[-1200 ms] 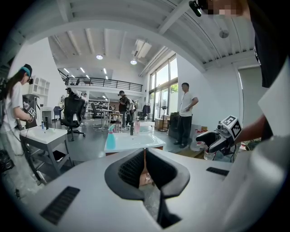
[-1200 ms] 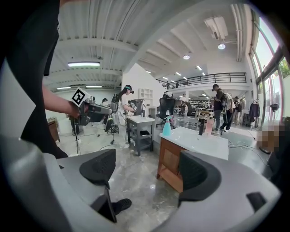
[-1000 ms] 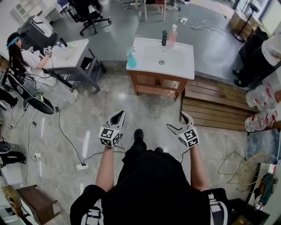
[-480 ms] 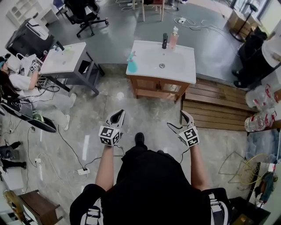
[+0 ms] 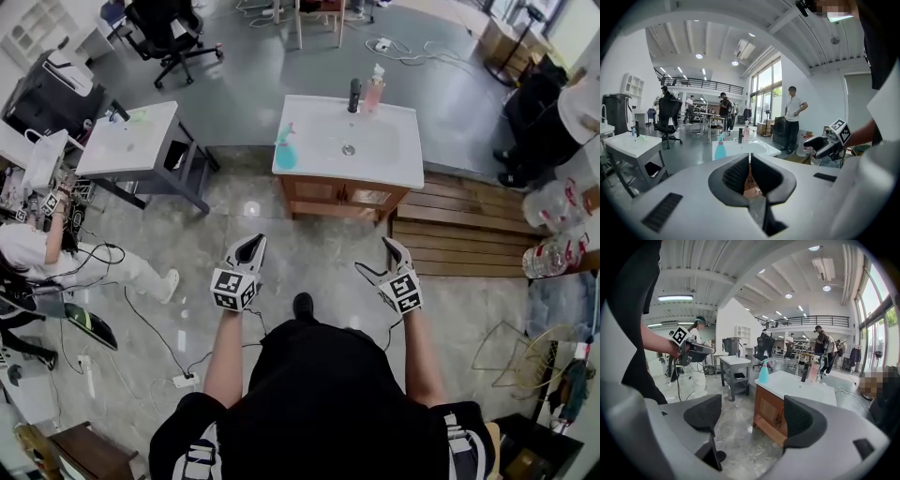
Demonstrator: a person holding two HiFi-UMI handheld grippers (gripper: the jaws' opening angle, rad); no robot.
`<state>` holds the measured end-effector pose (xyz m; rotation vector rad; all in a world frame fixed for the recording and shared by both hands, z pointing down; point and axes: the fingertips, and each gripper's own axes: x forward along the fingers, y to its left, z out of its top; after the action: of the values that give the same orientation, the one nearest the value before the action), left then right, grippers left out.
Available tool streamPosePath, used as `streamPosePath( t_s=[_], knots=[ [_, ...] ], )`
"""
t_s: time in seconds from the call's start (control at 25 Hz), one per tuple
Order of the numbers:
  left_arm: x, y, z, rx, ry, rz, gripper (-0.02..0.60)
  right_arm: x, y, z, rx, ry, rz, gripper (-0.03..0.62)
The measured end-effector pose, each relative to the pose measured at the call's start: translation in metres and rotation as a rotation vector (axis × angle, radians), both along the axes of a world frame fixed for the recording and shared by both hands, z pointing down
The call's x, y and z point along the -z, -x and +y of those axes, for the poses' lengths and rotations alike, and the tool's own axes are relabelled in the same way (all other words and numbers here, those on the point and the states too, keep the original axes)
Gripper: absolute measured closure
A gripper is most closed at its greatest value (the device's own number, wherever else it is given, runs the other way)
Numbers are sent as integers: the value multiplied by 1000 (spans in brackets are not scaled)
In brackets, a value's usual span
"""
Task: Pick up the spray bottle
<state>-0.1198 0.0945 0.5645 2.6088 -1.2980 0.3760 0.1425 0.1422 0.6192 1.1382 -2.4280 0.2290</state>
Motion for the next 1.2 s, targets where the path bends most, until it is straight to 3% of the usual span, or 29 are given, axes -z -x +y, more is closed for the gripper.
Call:
streamPosePath(
  t_s=[0.64, 1.2],
  knots=[
    [-8, 76, -62, -27, 5, 5, 549, -5, 75, -51, -39, 6, 15, 164],
    [-18, 99, -82, 15, 29, 2, 549, -17, 88, -88, -17, 20, 18, 166]
  ],
)
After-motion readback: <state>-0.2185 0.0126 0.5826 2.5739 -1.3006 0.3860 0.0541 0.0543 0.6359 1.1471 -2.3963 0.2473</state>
